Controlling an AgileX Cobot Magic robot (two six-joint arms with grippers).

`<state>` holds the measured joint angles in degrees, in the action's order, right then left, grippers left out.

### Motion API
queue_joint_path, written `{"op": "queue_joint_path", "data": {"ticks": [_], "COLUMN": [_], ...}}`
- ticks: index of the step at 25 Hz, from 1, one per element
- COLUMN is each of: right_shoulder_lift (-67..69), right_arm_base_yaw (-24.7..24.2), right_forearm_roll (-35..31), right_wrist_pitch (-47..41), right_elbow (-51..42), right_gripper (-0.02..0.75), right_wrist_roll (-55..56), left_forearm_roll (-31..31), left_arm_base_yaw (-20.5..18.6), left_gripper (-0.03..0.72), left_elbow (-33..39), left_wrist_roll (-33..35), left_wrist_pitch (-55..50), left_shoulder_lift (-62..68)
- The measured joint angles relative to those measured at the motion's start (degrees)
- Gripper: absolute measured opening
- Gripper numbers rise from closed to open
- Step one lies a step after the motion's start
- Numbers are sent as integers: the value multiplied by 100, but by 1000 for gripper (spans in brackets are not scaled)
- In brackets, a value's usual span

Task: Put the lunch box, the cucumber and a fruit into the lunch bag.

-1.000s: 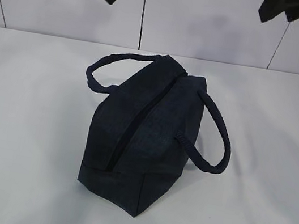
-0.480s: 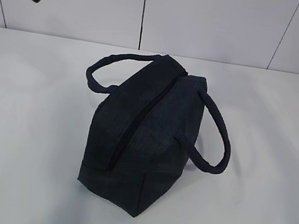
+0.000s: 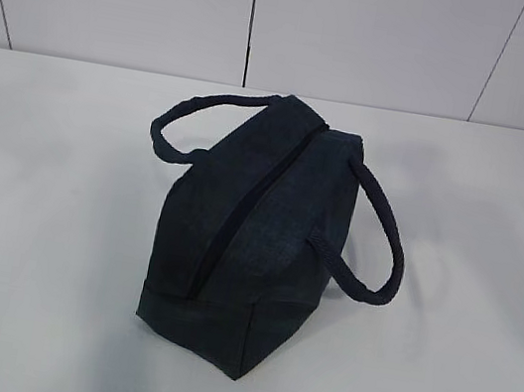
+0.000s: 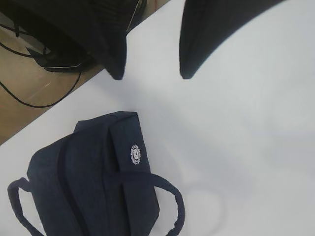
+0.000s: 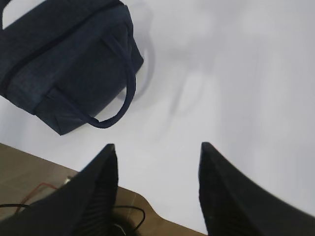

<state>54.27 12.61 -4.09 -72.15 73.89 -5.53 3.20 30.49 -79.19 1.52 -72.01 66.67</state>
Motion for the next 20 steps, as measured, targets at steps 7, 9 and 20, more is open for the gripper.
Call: {"op": "queue_joint_path", "data": {"ticks": [7,9,20], "right_shoulder_lift": [-1471,-1866,-3244], "right_arm_base_yaw": [0,0,0], "right_forearm_roll": [0,0,77], "right_wrist_pitch": [-38,-49,-75], "right_elbow": [-199,-314,-1939], "right_gripper": [397,397,398], "right_wrist_roll": [-11,-25,-70], "left_forearm_roll": [4,4,4], "left_arm_base_yaw": [0,0,0], "left_gripper": [238,238,238], "left_elbow": [646,904,2670], "left_wrist_roll": [0,0,0], "left_wrist_pitch": [-12,0,850], "left_shoulder_lift": [-922,-1222,-3209]}}
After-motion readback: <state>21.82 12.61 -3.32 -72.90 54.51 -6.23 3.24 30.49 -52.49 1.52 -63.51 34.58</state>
